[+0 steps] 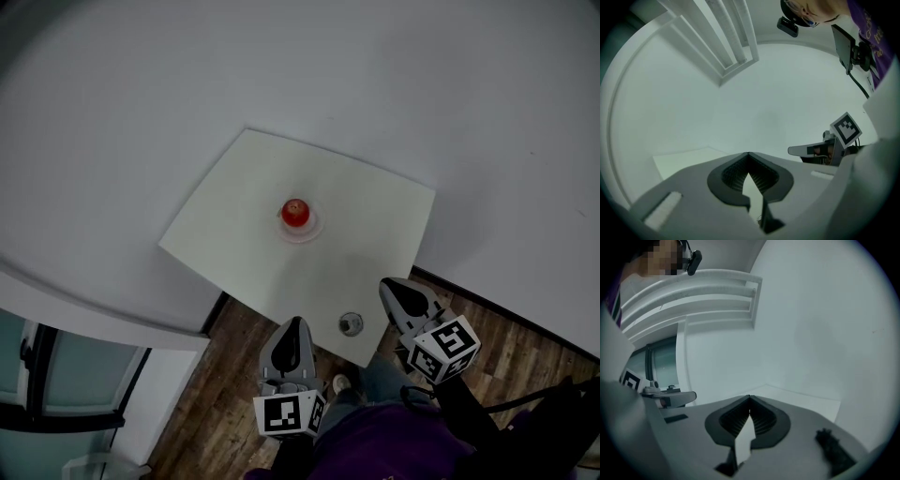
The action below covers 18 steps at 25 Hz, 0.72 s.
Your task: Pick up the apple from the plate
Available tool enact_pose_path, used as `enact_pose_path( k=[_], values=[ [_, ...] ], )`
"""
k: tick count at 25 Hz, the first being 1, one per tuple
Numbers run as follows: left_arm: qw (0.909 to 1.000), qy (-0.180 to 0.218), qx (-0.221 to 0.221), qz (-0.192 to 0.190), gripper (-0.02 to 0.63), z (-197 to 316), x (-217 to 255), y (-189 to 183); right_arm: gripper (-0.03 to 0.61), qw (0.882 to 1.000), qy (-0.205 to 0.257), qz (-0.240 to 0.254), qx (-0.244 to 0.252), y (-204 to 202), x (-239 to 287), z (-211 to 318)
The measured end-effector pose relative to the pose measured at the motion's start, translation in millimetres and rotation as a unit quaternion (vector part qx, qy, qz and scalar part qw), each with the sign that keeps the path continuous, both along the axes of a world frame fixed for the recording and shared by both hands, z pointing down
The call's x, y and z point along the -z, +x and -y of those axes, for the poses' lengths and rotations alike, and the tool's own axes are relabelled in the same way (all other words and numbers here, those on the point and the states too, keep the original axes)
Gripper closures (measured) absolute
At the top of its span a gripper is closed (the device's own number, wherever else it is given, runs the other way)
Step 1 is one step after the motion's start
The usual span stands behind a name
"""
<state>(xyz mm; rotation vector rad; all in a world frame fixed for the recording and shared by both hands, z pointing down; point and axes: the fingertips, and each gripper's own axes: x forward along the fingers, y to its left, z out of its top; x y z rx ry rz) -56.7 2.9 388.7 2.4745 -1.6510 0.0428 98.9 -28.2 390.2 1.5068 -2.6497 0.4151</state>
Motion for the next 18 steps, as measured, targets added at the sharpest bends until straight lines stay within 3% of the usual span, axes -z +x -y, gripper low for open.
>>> enact_pose_path(
  k=[10, 18],
  values=[
    [0.9982, -0.012, 0.055, 0.019, 0.607, 65.9, -19.1, 11.0, 0.568, 0.998, -0.010, 0.002, 0.056, 11.2, -4.0, 76.6],
    [0.9965, -0.008, 0.084, 0.002, 0.606, 104.6, -21.2, 14.9, 0.568, 0.995, -0.025, 0.001, 0.100, 6.4, -16.8, 108.5]
  ],
)
